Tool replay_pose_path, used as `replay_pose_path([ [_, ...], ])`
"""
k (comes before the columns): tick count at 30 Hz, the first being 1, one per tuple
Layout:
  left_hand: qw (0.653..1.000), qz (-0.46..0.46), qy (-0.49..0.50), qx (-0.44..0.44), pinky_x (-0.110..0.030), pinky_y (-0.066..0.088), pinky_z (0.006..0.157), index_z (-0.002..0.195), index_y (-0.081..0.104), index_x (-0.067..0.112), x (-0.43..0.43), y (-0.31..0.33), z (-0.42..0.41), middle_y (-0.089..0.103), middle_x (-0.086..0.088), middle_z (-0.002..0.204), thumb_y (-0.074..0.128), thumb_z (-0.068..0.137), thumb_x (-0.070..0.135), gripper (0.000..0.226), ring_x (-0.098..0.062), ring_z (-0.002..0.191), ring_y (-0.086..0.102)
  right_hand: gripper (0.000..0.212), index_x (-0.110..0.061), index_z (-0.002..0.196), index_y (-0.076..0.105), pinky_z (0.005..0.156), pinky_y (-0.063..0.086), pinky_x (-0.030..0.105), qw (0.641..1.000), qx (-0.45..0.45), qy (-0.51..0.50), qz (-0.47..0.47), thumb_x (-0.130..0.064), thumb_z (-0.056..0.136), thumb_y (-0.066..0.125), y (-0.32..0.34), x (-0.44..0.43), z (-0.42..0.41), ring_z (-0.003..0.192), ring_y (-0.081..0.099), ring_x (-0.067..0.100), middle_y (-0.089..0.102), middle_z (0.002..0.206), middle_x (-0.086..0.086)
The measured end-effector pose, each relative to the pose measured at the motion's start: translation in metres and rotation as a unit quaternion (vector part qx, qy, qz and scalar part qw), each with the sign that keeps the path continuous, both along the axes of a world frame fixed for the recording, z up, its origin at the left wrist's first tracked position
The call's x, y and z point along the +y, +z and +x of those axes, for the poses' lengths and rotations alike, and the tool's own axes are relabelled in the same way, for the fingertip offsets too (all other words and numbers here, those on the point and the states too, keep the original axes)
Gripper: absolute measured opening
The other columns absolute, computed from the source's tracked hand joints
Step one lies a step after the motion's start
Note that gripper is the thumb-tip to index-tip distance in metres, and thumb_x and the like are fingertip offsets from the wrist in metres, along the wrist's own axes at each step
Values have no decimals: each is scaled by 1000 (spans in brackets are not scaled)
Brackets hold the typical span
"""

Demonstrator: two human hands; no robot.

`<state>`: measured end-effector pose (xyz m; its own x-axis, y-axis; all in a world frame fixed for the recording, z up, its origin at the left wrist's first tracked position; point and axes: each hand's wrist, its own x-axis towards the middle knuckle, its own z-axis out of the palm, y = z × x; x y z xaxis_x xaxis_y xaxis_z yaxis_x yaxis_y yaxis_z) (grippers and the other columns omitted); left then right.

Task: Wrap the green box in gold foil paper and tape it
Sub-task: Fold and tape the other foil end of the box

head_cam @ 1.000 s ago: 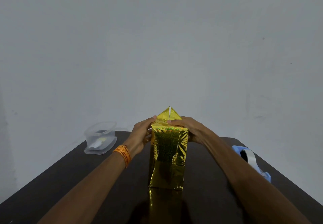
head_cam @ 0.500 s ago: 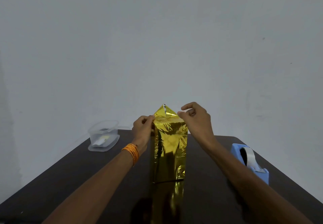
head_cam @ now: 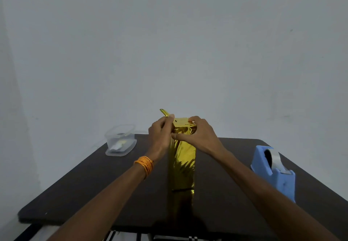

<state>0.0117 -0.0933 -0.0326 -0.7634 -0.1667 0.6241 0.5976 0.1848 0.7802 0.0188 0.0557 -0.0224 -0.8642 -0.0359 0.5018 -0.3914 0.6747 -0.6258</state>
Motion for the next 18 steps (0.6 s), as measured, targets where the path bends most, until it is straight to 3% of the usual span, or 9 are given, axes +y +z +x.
replay_pose_path([
  [2,998,-37,-39,26,-23,47,61,68,62,5,-2,-2,6,63,-6,69,49,101,34,46,-10,69,58,87,-23,126,52,78,51,28,1000,10,2,-27,-65,56,83,-1,-2,-2,99,61,12,60,112,-4],
  [5,996,-41,-28,71,-30,49,67,70,63,10,-15,-5,0,65,-4,73,50,96,25,32,-15,76,62,75,-22,124,51,71,48,24,997,23,9,-69,-45,63,89,-2,3,-6,96,60,13,60,110,-5],
  [7,997,-20,3,73,-28,50,69,84,61,10,-29,-7,-10,64,-3,82,56,92,11,9,-16,82,62,69,-22,123,50,63,45,17,995,3,42,-91,-31,68,90,0,11,-9,94,60,11,55,110,-7],
  [8,998,-26,6,60,-28,51,73,94,60,12,-34,-7,-14,64,-2,92,60,88,5,9,-16,90,62,66,-21,122,50,62,45,15,992,-11,70,-100,-25,69,90,1,15,-12,95,61,13,55,111,-6],
  [11,994,-97,-53,-6,-34,49,92,124,55,29,-43,-6,-33,56,4,125,70,79,9,52,-13,120,52,56,-14,112,58,72,53,27,980,-23,139,-141,-15,66,89,1,33,-21,100,63,24,62,112,11],
  [13,982,-144,-117,-38,-39,41,102,127,56,38,-41,0,-43,52,10,138,73,76,25,55,-13,132,42,47,-13,105,63,82,54,40,973,-21,161,-164,-17,65,87,1,42,-25,103,64,27,66,107,12],
  [15,970,-170,-166,-56,-37,39,106,125,61,35,-35,3,-50,58,11,135,74,81,33,46,-10,132,45,36,-13,102,67,90,53,46,969,-16,169,-181,-16,72,86,0,47,-27,106,64,25,68,105,7],
  [18,970,-152,-187,-27,-19,45,90,117,67,24,-21,2,-53,68,7,114,70,90,29,27,-5,113,59,15,-15,93,74,93,48,32,965,24,157,-210,-11,81,80,-2,53,-25,102,64,7,72,98,-7],
])
